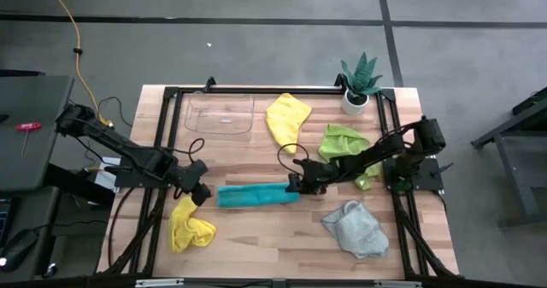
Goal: Fold microfiber towels
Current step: Fold the blue towel
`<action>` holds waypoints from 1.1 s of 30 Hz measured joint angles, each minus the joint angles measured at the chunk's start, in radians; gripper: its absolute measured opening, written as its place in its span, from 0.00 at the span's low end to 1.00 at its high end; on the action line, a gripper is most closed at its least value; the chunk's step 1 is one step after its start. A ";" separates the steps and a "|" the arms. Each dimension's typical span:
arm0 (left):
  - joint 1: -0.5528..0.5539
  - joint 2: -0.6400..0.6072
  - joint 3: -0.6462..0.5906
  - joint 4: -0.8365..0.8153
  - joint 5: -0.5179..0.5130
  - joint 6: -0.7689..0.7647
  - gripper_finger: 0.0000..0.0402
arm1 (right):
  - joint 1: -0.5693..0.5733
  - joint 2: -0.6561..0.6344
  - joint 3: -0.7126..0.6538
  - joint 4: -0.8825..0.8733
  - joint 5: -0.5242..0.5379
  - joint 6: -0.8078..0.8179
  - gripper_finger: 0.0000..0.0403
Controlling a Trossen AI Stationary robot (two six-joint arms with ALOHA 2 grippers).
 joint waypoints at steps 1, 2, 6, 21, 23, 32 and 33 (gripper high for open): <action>0.000 0.007 0.000 0.001 0.002 0.000 0.35 | -0.002 0.000 0.000 0.000 0.000 0.000 0.63; 0.000 0.012 0.000 0.005 0.002 0.000 0.35 | -0.002 0.000 -0.001 -0.001 0.000 0.001 0.61; 0.000 0.029 0.000 0.013 -0.003 0.003 0.35 | -0.002 0.000 -0.002 -0.032 0.000 0.007 0.41; 0.032 0.045 0.000 0.173 -0.105 0.067 0.35 | -0.021 -0.346 -0.005 -0.582 0.037 -0.135 0.01; 0.049 0.045 0.000 0.212 -0.111 0.093 0.35 | -0.021 -0.415 0.003 -0.688 0.049 -0.135 0.01; 0.156 0.165 0.074 0.308 -0.107 0.333 0.31 | -0.028 -0.508 0.099 -0.902 0.091 -0.150 0.00; 0.162 0.200 0.094 0.309 -0.103 0.372 0.29 | -0.028 -0.499 0.115 -0.899 0.098 -0.154 0.00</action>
